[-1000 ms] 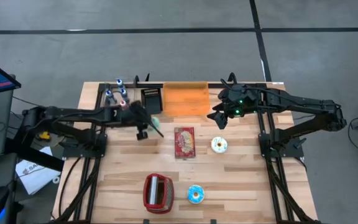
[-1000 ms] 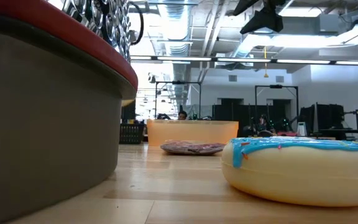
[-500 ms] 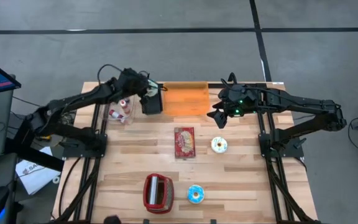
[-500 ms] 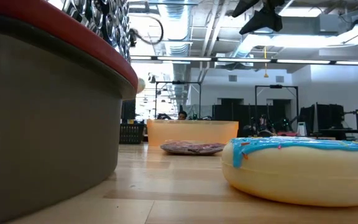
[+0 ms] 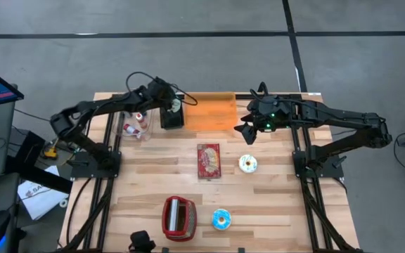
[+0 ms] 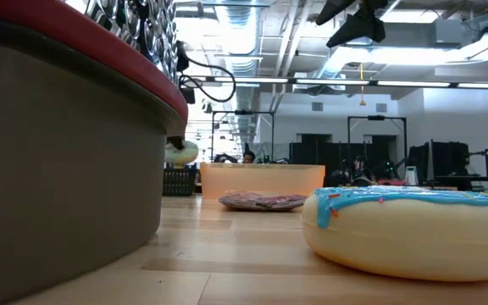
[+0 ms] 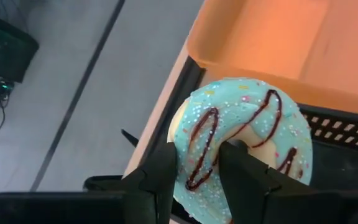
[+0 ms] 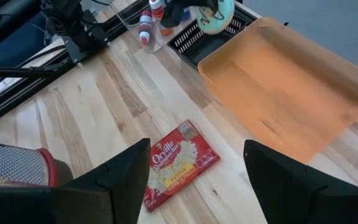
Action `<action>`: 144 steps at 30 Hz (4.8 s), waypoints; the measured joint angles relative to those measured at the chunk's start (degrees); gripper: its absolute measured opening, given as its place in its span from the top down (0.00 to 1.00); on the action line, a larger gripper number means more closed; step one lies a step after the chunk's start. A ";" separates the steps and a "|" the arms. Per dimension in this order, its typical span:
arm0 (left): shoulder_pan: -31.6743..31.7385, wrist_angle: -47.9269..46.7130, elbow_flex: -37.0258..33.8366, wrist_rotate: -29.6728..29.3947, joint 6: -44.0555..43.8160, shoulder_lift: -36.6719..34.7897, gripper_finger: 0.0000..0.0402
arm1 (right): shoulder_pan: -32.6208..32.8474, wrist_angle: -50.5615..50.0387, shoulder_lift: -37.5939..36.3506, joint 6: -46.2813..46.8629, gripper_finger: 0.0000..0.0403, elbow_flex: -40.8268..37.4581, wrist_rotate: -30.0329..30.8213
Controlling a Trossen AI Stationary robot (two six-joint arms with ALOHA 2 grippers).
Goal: Pick & Place Food Item
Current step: Put the light blue donut into the black bin, then put the white donut into the black bin
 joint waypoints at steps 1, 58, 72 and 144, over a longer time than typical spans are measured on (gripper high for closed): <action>0.00 0.23 -0.27 0.00 0.02 0.27 0.72 | 0.00 0.00 0.00 -0.01 0.38 0.00 0.15; 7.13 8.75 -3.15 8.39 8.37 5.69 0.57 | 0.31 4.11 0.00 1.07 0.38 0.00 4.49; 7.13 8.62 -3.08 5.79 8.06 2.94 0.57 | 0.31 3.80 0.00 1.06 0.38 0.00 4.49; -31.26 -7.65 -3.15 -2.10 -27.91 -38.20 0.54 | 11.20 -1.42 18.27 44.07 0.38 -25.94 -0.45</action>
